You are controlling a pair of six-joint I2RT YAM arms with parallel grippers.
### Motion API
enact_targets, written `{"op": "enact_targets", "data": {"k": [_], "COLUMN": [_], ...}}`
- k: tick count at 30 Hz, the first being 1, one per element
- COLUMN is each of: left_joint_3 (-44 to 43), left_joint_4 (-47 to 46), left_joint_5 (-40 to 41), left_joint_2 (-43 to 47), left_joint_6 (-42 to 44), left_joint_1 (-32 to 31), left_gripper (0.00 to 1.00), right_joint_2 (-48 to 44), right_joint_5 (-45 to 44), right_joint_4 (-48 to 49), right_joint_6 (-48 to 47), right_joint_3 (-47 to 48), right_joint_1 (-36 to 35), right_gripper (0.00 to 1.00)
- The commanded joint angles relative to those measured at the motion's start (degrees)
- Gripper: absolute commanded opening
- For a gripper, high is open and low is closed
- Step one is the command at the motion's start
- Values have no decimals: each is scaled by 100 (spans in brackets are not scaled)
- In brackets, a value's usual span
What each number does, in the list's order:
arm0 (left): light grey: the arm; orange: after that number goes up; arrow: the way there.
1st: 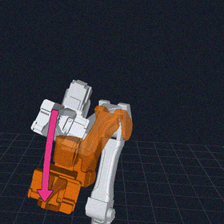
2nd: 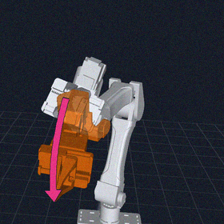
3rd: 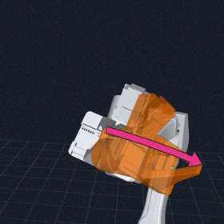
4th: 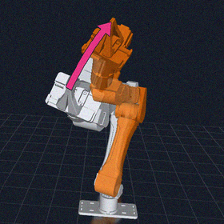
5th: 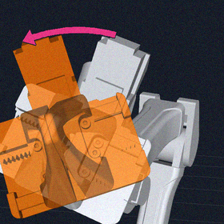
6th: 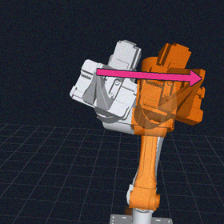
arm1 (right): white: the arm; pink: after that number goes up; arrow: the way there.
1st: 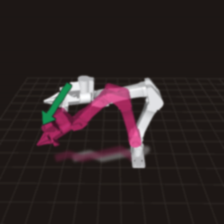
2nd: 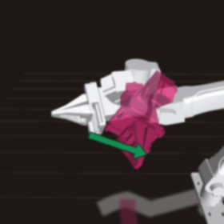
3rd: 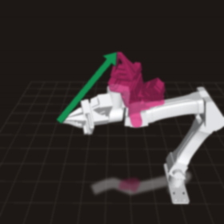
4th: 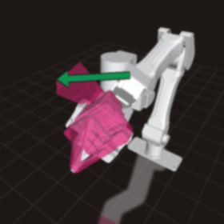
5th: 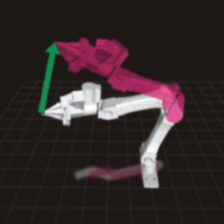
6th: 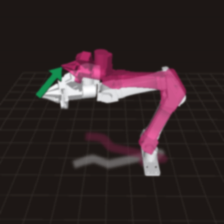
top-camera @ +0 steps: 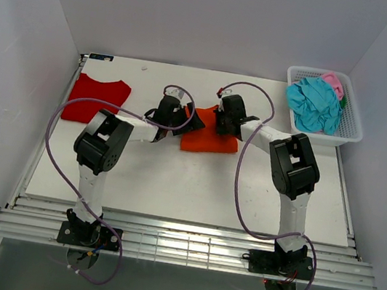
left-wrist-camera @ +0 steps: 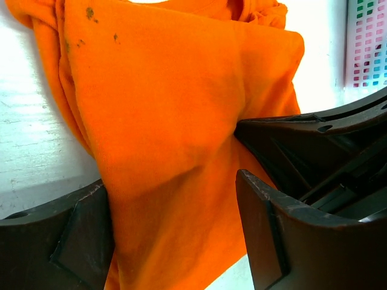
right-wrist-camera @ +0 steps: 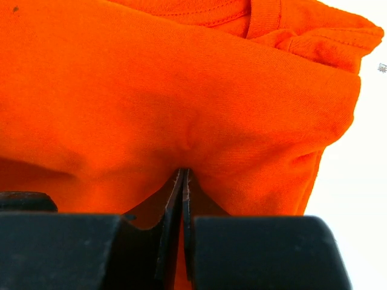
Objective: Fold and stack the t-shirts
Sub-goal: Put the neatly folded tshirt into the corner of the board with the left arm
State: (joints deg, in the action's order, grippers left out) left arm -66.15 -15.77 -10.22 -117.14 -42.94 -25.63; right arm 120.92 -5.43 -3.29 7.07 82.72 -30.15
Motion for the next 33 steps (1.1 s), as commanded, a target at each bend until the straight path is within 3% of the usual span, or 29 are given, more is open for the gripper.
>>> {"op": "enact_targets", "data": {"k": [1, 16, 19, 20, 23, 29, 33], "left_joint_3": [112, -197, -249, -267, -337, -355, -381], "left_joint_4": [1067, 1199, 1365, 1401, 1533, 1726, 2295], "left_joint_5": [117, 231, 371, 441, 538, 819, 1730], "left_joint_2": [-502, -722, -766, -766, -810, -793, -363], "left_joint_6": [119, 75, 93, 93, 119, 207, 391], "left_joint_1": [-21, -311, -311, -311, -311, -311, -303], "left_gripper": [83, 81, 58, 35, 2, 0, 0], "right_joint_2": [204, 160, 151, 151, 133, 37, -235], "right_joint_5": [174, 156, 174, 174, 209, 209, 69], "right_joint_4": [-277, -260, -242, -234, -199, -154, -216], "right_joint_6": [22, 22, 40, 31, 57, 49, -4], "right_joint_3": [34, -10, -45, -54, -124, -282, -423], "right_joint_1": [0, 1, -8, 0, 1, 1, 0], "right_gripper": [8, 8, 8, 8, 8, 8, 8]}}
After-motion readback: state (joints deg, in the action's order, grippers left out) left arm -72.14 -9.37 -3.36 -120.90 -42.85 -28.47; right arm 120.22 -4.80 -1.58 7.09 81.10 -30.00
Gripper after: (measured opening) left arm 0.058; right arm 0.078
